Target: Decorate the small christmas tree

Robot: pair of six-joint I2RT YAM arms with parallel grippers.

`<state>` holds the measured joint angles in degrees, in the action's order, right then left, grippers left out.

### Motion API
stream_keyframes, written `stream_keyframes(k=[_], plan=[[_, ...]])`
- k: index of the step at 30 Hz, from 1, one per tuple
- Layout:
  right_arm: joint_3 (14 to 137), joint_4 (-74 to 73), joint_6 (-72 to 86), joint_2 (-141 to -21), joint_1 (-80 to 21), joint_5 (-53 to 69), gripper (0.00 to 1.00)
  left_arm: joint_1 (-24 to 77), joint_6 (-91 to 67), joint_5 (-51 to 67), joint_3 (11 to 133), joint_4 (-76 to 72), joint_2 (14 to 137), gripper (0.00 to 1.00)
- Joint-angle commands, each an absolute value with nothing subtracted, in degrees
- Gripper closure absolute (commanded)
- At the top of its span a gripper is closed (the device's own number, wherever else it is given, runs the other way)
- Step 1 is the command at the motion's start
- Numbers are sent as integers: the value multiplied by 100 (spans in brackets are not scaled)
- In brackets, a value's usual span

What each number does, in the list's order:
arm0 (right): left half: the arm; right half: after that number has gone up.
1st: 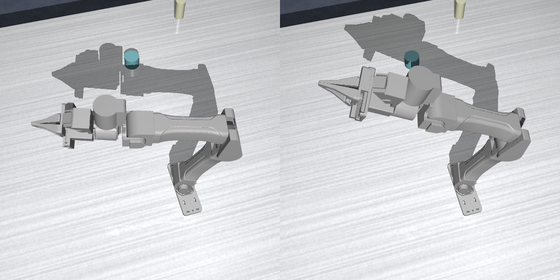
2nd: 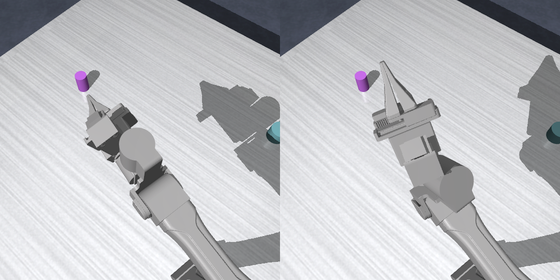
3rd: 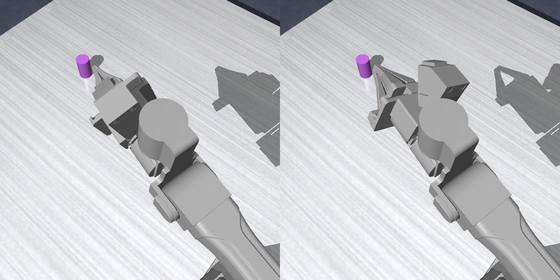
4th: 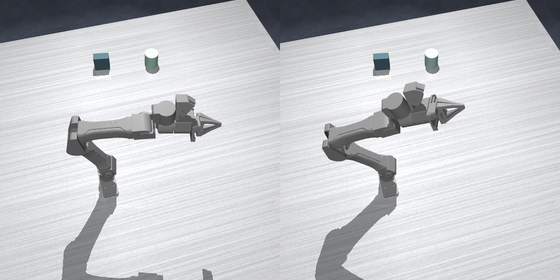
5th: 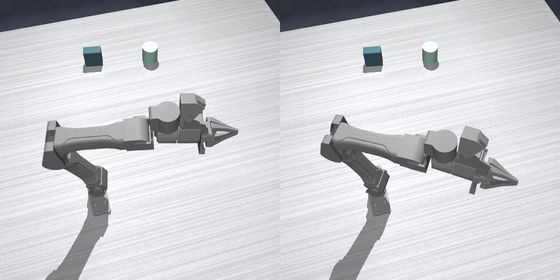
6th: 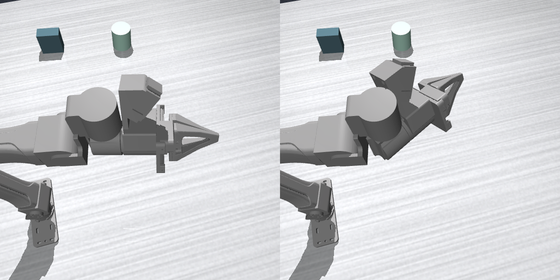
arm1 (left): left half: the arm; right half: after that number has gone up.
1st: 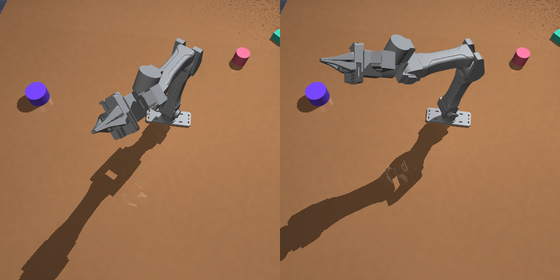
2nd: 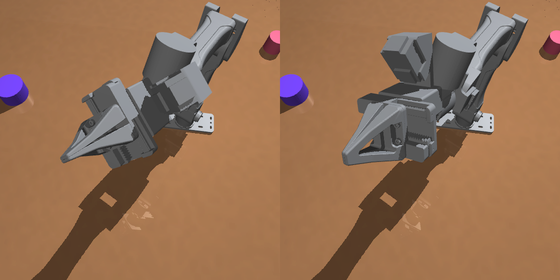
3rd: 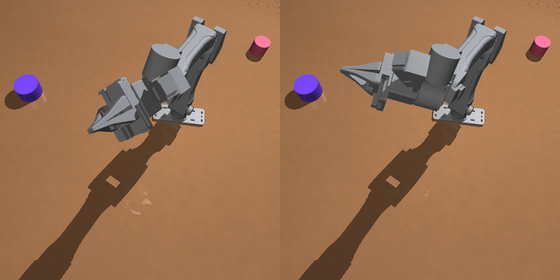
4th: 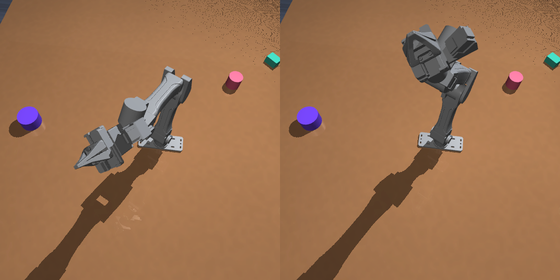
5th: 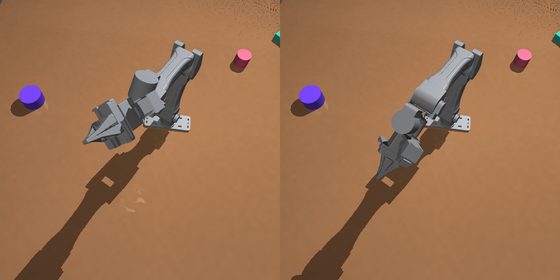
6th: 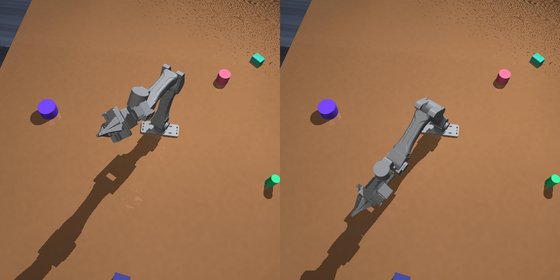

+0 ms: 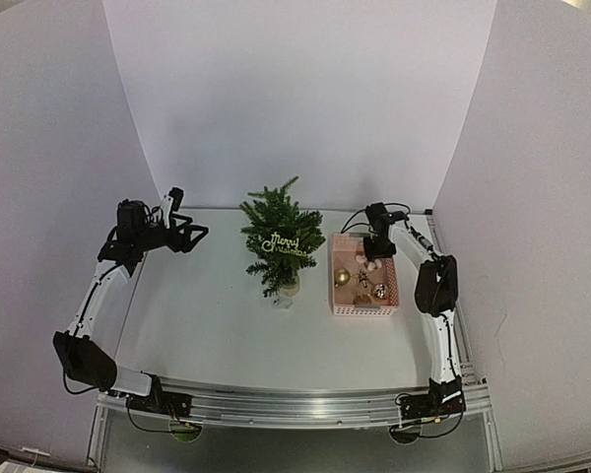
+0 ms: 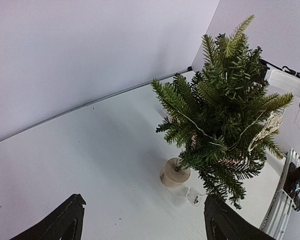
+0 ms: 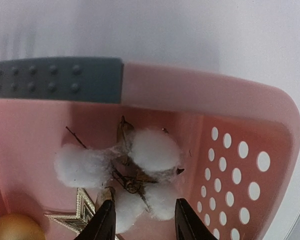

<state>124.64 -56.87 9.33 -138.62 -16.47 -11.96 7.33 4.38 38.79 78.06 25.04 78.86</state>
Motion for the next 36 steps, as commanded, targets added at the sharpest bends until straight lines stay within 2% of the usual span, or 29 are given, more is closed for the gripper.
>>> stream_keyframes(k=[1, 7, 15, 20, 30, 36], plan=[[12716, -5795, 1041, -14157, -1595, -855, 60, 737, 390, 3865, 7874, 2213, 7959, 17], [12823, -5801, 874, -14376, -1573, -979, 62, 738, 298, 3945, 7885, 2166, 7976, 17], [12772, -5794, 772, -14268, -1558, -851, 83, 738, 284, 3969, 7842, 2090, 7954, 17], [12701, -5798, 606, -13915, -1560, -720, 89, 738, 290, 4015, 7801, 2008, 7928, 17], [12347, -5801, -15, -12731, -1563, -279, 90, 735, 327, 4088, 7725, 1852, 7841, 17], [12093, -5794, -1093, -11810, -1610, 203, 90, 733, 369, 4193, 7693, 1794, 7767, 17]])
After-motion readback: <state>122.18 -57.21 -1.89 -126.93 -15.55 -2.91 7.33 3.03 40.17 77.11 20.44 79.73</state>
